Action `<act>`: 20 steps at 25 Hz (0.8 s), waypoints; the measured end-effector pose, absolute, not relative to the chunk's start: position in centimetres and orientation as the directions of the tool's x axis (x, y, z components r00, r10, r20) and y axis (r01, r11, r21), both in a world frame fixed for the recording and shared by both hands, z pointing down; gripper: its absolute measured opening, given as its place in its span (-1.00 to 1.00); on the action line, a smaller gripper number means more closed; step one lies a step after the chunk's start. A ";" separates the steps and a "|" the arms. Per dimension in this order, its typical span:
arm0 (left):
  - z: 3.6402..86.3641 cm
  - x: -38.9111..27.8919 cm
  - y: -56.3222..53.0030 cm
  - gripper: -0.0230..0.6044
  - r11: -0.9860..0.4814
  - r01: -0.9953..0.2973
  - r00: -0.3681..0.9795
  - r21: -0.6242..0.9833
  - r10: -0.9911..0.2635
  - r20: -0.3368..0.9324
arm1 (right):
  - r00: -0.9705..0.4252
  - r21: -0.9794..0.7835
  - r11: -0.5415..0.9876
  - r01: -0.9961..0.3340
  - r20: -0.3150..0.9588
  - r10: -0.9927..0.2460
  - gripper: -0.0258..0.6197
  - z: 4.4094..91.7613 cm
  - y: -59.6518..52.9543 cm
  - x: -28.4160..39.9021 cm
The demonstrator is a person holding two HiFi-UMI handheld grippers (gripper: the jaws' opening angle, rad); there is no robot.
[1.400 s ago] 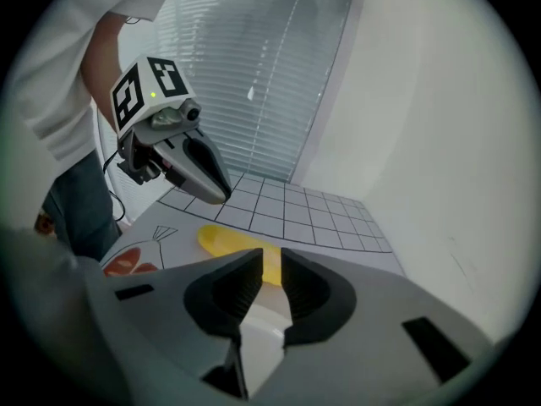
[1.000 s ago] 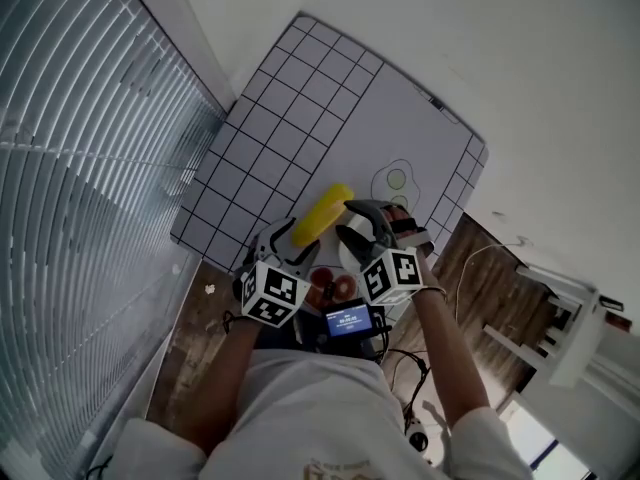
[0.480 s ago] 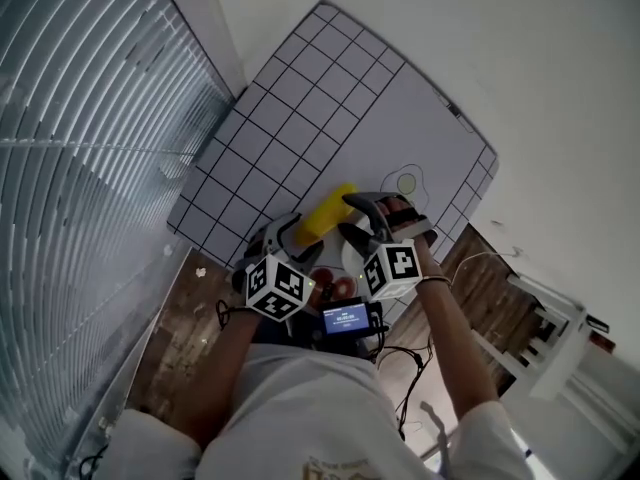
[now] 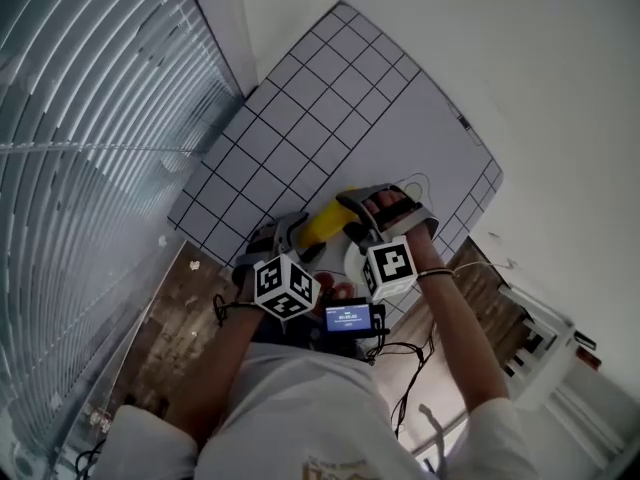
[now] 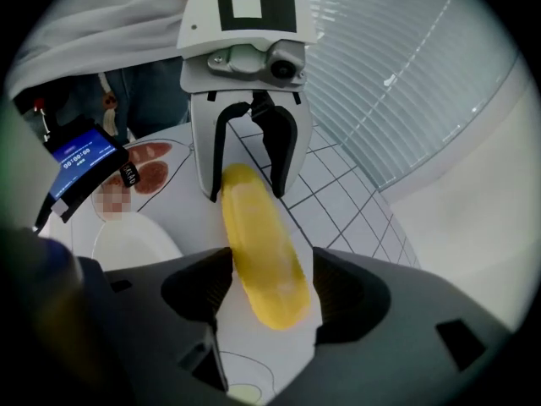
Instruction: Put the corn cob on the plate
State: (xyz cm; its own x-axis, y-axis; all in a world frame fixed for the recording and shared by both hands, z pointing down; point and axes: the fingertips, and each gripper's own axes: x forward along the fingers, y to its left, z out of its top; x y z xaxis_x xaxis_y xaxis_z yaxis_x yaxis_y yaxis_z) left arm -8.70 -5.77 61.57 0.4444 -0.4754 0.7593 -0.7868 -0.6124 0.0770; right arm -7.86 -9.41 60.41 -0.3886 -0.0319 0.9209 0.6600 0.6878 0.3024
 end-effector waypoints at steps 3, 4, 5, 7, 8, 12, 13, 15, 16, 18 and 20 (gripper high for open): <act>61.9 -8.1 -5.9 -0.04 -0.658 -0.752 0.424 0.030 -0.450 0.786 | -0.347 0.263 0.657 0.706 0.938 -0.002 -0.01 60.6 -9.1 -7.7; 62.1 -8.0 -5.8 -0.04 -0.662 -0.749 0.424 0.032 -0.440 0.792 | -0.335 0.250 0.652 0.715 0.942 0.006 -0.01 60.9 -9.0 -7.5; 62.3 -7.8 -5.8 -0.04 -0.664 -0.747 0.424 0.037 -0.433 0.795 | -0.322 0.236 0.650 0.722 0.947 0.014 0.00 61.3 -8.9 -7.3; 62.4 -7.5 -5.7 -0.04 -0.669 -0.743 0.424 0.031 -0.434 0.795 | -0.290 0.203 0.652 0.730 0.957 0.026 0.02 61.8 -8.8 -7.1; 62.4 -7.4 -5.7 -0.04 -0.672 -0.740 0.425 0.024 -0.439 0.792 | -0.277 0.191 0.653 0.733 0.960 0.030 0.03 61.9 -8.9 -7.1; 62.4 -7.5 -5.8 -0.05 -0.671 -0.740 0.434 0.032 -0.441 0.786 | -0.238 0.156 0.650 0.744 0.970 0.039 0.05 62.4 -9.2 -7.6; 62.4 -7.6 -5.8 -0.05 -0.672 -0.740 0.437 0.036 -0.439 0.785 | -0.236 0.152 0.651 0.744 0.971 0.044 0.06 62.4 -9.2 -7.7; 62.3 -7.6 -5.9 -0.08 -0.671 -0.740 0.444 0.040 -0.443 0.779 | -0.244 0.155 0.652 0.742 0.969 0.047 0.07 62.3 -9.2 -7.7; 62.3 -7.6 -5.9 -0.12 -0.672 -0.740 0.446 0.039 -0.446 0.776 | -0.252 0.161 0.652 0.741 0.967 0.047 0.06 62.2 -9.2 -7.7; 62.2 -7.7 -5.9 -0.18 -0.680 -0.732 0.450 0.032 -0.448 0.772 | -0.277 0.186 0.649 0.738 0.960 0.039 -0.05 62.1 -9.2 -7.7; 62.2 -7.7 -5.9 -0.19 -0.686 -0.727 0.455 0.028 -0.450 0.769 | -0.288 0.205 0.642 0.738 0.957 0.025 -0.07 62.1 -9.1 -7.5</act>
State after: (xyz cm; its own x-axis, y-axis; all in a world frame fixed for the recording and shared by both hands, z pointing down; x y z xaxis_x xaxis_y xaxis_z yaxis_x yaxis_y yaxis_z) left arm -7.66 -5.86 62.16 0.4547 -0.4497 0.7687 -0.7268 -0.6862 0.0285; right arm -7.54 -9.13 62.06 -0.2884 0.0254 0.9572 0.7384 0.6423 0.2054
